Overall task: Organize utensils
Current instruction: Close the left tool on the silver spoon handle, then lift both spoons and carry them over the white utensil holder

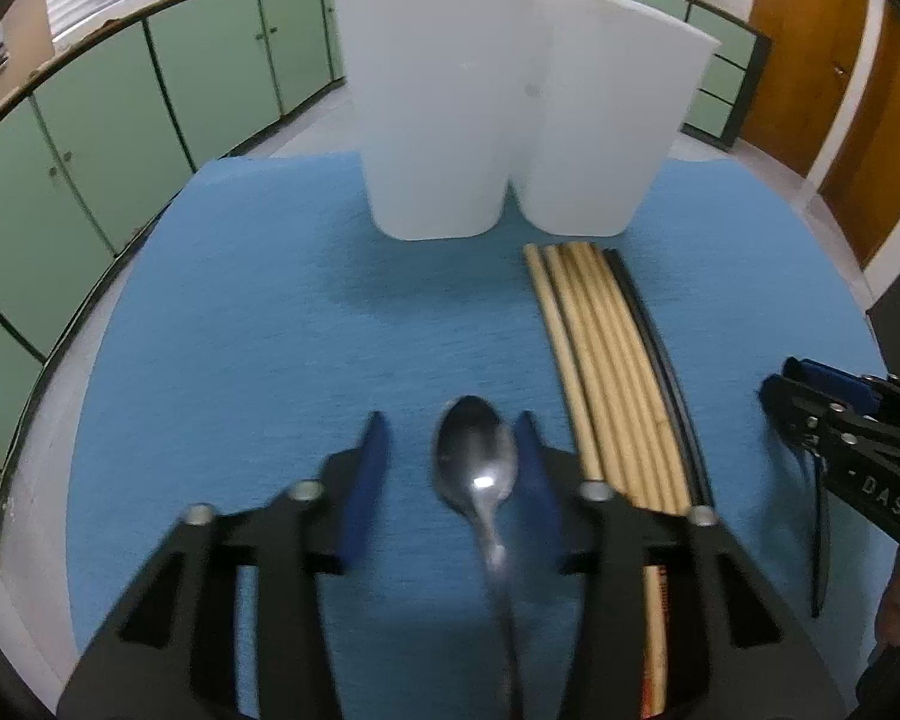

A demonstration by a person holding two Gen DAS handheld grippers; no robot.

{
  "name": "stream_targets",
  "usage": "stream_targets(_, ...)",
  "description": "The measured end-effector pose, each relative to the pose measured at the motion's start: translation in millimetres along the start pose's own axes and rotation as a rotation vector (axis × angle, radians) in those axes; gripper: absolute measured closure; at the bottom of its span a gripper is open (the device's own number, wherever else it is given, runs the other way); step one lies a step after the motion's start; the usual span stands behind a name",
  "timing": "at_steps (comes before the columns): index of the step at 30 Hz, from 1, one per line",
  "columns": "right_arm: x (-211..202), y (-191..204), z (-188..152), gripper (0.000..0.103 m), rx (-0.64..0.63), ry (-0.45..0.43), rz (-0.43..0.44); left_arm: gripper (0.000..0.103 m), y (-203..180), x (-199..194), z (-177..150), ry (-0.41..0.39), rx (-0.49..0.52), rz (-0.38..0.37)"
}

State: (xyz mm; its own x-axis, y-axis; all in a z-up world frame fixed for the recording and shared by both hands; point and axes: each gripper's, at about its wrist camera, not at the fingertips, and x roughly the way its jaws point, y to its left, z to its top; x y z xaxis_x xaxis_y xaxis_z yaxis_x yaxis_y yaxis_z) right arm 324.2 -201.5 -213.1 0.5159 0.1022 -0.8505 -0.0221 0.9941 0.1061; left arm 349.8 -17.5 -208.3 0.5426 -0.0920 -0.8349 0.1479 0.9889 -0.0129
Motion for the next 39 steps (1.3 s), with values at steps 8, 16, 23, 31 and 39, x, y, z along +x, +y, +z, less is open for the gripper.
stream_targets(8, -37, -4, -11, 0.068, -0.012, -0.181, 0.015, 0.077, -1, -30, -20, -0.121, -0.018, -0.064)
stream_targets(16, -83, 4, -12, 0.068, -0.049, -0.400, 0.053, 0.078, -4, -89, -42, -0.364, -0.003, -0.039)
stream_targets(23, -96, 13, 0, 0.068, -0.076, -0.498, 0.082, 0.078, 18, -111, -44, -0.465, -0.024, -0.036)
stream_targets(31, -113, 15, 26, 0.068, -0.068, -0.583, 0.142, 0.079, 22, -129, -30, -0.547, -0.040, -0.050)
stream_targets(39, -127, 20, 61, 0.068, -0.079, -0.667, 0.193, 0.079, 22, -158, -4, -0.644, -0.056, -0.081)
